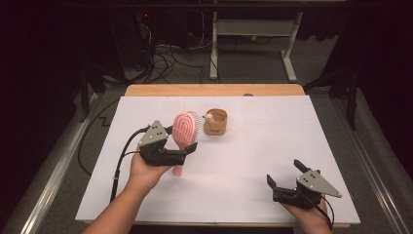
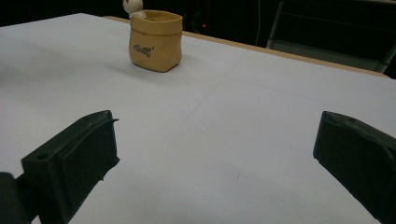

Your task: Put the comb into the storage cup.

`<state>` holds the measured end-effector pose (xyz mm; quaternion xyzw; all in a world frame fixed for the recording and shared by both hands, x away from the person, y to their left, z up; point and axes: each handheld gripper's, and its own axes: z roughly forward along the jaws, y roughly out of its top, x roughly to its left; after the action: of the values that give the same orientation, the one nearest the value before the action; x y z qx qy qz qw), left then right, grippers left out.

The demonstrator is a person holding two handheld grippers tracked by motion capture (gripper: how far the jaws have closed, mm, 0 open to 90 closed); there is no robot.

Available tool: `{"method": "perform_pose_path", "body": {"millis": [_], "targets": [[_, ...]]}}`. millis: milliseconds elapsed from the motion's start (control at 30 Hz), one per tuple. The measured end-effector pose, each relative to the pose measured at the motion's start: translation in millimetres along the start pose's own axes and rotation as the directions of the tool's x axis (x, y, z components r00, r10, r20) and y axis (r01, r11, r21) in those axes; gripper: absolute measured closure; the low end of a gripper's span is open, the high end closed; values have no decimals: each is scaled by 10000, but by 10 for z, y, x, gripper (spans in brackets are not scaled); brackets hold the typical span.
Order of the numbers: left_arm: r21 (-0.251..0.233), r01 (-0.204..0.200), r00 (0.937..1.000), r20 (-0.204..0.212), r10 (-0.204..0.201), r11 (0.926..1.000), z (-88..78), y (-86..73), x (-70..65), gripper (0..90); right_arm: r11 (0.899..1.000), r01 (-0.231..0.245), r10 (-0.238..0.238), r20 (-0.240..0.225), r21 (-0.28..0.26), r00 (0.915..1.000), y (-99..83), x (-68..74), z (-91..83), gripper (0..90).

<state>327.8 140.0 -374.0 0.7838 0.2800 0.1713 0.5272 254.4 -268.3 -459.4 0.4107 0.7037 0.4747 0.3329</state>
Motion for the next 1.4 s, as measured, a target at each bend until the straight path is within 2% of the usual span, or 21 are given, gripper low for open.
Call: {"method": "perform_pose_path", "body": {"millis": [267,533,967,1167,1400], "targets": [[-85,-144,9998,114,145,9999,79,27,-141,193,10000,19,-19,-7,-9,10000,2,2,-2,4],[-271,-162,9998,124,166,9995,137,10,-222,193,10000,55,-55,-37,-19,10000,4,4,-1,4],[-800,287,9996,73,-282,9964,200,-72,-234,193,10000,84,-83,-101,53,9999,0,25,25,4],[-1042,348,9994,46,-346,9939,242,-89,-245,193,9998,134,-131,-248,130,9996,8,88,54,4],[-1221,540,9984,216,-517,9910,290,-132,-270,193,9994,250,-236,-611,224,9979,35,234,115,4]]}}
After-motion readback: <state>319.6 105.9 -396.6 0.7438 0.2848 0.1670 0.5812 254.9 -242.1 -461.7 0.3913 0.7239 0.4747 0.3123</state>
